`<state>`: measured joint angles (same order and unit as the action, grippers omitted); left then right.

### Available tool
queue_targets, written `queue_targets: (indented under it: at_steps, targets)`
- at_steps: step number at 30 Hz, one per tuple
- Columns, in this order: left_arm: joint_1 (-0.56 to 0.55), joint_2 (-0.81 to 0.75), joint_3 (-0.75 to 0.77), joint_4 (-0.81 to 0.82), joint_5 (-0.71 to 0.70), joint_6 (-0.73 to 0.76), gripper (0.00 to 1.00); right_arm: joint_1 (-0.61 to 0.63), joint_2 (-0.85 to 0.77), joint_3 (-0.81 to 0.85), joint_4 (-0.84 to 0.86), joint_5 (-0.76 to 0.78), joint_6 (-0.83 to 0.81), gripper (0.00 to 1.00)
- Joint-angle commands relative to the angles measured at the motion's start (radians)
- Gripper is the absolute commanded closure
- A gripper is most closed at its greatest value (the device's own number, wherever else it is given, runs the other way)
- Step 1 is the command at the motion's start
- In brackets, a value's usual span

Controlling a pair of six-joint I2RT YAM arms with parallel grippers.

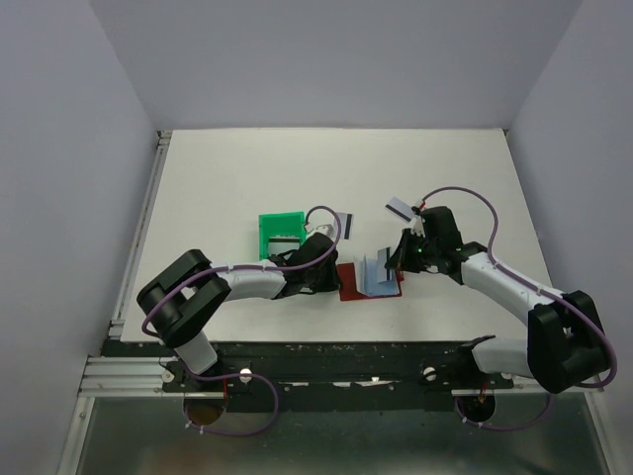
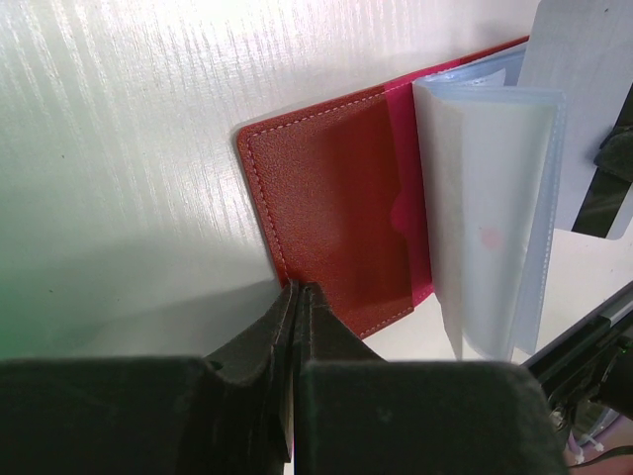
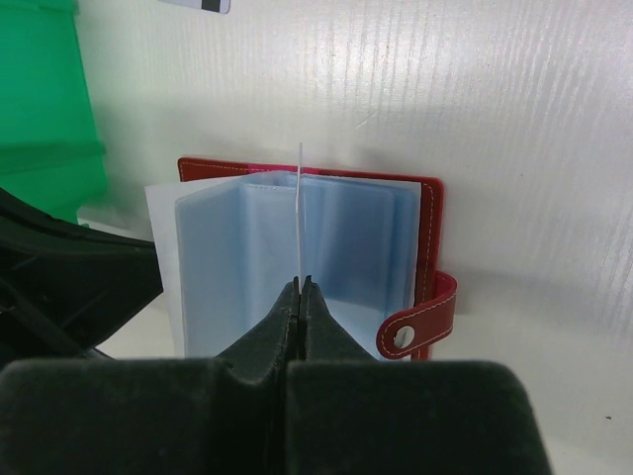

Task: Put the credit cards into the card holder
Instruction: Insert the credit card into the card holder.

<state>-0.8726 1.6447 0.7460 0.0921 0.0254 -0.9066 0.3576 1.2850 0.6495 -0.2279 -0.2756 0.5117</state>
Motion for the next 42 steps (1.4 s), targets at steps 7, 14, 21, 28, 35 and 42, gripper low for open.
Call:
queue_targets:
  at_steps: [7,14,21,28,35,42]
  targets:
    - [-0.005,0.058,-0.011,-0.078,0.008,0.012,0.9,-0.006,-0.004,-0.002,0.004,-0.014,-0.004,1.0]
    - [-0.005,0.059,-0.008,-0.08,0.008,0.014,0.9,-0.006,-0.029,0.004,-0.031,0.032,-0.01,1.0]
    - [-0.005,0.06,-0.01,-0.077,0.01,0.012,0.9,-0.006,-0.073,0.03,-0.077,0.041,-0.016,1.0]
    - [-0.005,0.063,-0.01,-0.077,0.01,0.011,0.9,-0.006,-0.099,0.048,-0.103,0.041,-0.022,1.0]
    - [-0.005,0.064,-0.011,-0.074,0.011,0.012,0.9,-0.006,-0.112,0.056,-0.116,0.038,-0.021,1.0]
    - [-0.005,0.06,-0.013,-0.074,0.01,0.011,0.9,-0.006,-0.119,0.058,-0.126,0.055,-0.024,1.0]
